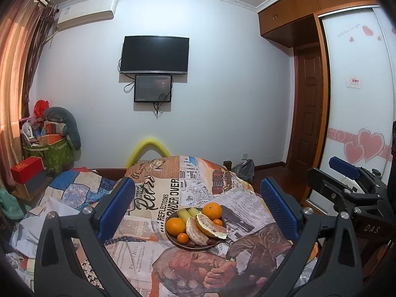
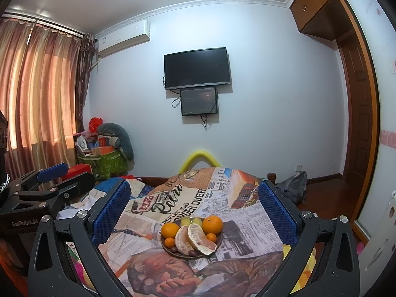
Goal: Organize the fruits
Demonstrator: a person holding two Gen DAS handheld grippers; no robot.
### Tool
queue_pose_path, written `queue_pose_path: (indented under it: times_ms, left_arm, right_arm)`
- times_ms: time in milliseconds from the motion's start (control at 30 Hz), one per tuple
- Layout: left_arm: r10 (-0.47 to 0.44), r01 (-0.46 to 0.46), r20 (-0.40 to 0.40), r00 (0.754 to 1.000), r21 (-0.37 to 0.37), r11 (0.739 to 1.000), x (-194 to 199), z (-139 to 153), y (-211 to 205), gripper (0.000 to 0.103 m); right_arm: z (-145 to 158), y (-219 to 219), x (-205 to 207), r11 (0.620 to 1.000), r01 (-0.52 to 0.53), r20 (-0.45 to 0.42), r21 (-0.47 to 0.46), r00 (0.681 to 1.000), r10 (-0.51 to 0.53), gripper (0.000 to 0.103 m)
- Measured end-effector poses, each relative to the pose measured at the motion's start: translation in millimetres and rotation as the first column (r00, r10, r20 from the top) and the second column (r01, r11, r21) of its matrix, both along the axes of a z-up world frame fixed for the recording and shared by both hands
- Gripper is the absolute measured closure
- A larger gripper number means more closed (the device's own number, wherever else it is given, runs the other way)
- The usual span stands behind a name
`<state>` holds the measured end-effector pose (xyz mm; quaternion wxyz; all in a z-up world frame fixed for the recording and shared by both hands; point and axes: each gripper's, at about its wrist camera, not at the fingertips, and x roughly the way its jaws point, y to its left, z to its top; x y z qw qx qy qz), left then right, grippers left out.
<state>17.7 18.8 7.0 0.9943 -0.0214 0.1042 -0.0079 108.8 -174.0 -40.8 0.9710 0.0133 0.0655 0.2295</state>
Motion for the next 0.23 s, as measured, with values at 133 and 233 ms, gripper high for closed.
queue_pose_path:
  times_ms: [133,233]
  left_arm:
    - [-0.004,0.004,-0.007,1.0,-0.009,1.0,0.9,-0.6,0.1,0.0]
    - [-0.007,0.007,-0.013,1.0,-0.006,1.0,2.3,-1.1,-0.3,0.0]
  right_arm:
    - [-0.6,-0.2,0.9,1.0,0.0,0.0,0.001,1.0,0.0,0.0]
    - [-1.6,-1.1,1.3,1.0,0.003,0.0,-0.002,1.0,-0.003,0.0]
